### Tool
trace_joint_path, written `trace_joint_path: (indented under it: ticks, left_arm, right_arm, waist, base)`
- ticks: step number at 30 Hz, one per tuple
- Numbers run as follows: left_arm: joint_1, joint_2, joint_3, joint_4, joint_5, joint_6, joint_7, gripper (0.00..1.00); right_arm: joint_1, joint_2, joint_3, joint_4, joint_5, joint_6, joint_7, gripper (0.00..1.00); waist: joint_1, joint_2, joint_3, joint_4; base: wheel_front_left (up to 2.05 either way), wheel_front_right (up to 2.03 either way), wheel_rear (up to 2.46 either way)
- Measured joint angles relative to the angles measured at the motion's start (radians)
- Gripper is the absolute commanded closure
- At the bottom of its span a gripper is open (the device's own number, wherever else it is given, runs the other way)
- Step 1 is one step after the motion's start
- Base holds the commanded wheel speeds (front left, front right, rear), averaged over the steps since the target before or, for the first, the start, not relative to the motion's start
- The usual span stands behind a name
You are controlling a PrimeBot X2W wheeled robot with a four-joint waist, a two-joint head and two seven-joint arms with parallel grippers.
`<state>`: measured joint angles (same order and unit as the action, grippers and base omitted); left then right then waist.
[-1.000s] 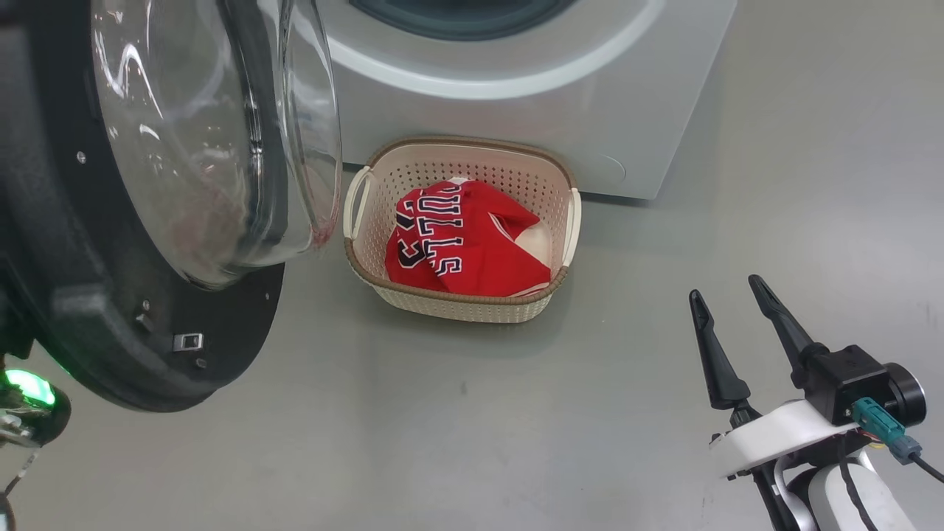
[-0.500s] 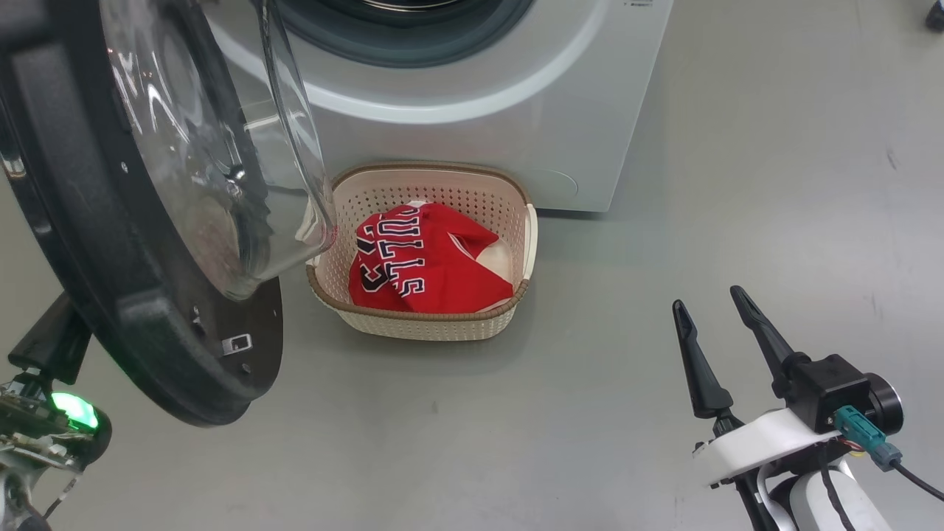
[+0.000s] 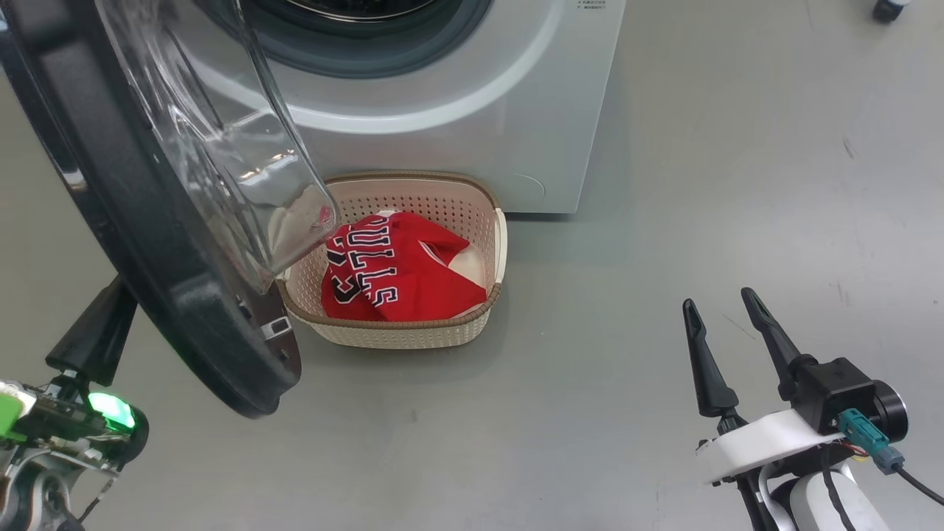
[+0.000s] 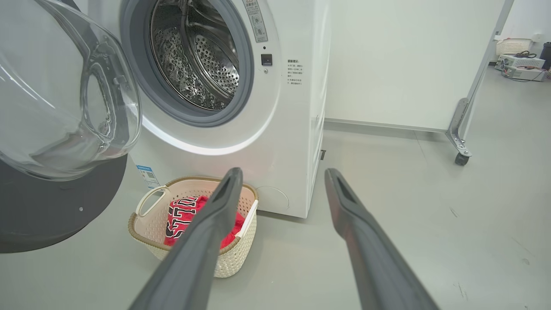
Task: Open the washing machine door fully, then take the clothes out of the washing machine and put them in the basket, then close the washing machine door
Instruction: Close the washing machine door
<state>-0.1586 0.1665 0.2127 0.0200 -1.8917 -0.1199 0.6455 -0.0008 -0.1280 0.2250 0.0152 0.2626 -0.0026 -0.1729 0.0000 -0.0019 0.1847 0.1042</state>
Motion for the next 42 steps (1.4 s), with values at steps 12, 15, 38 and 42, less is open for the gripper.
trace_joint_path:
  ticks: [12, 15, 38, 42]
  left_arm:
    - [0.004, -0.047, 0.021, -0.029, 0.003, 0.000, -0.023, 1.00]
    - [0.004, -0.067, 0.036, -0.034, 0.011, 0.000, -0.044, 1.00]
    - [0.126, 0.120, 0.004, -0.123, 0.867, 0.000, -0.435, 0.00]
    - [0.178, 0.163, -0.057, -0.127, 1.054, -0.001, -0.513, 0.00]
  right_arm:
    - [0.000, 0.000, -0.015, 0.019, 0.001, -0.010, -0.012, 0.00]
    - [0.001, 0.000, -0.022, 0.023, 0.001, -0.010, -0.019, 0.00]
    - [0.010, -0.003, -0.014, 0.044, 0.001, -0.010, -0.028, 0.00]
    - [0.010, -0.004, -0.013, 0.044, 0.001, -0.010, -0.028, 0.00]
  waist:
    - [0.0000, 0.0000, -0.006, 0.004]
    - [0.0000, 0.0000, -0.011, 0.014]
    - [0.0000, 0.0000, -0.057, 0.051]
    - [0.0000, 0.0000, -0.059, 0.051]
  base:
    - [0.00, 0.00, 0.00]
    - [0.00, 0.00, 0.00]
    - [0.00, 0.00, 0.00]
    - [0.00, 0.00, 0.00]
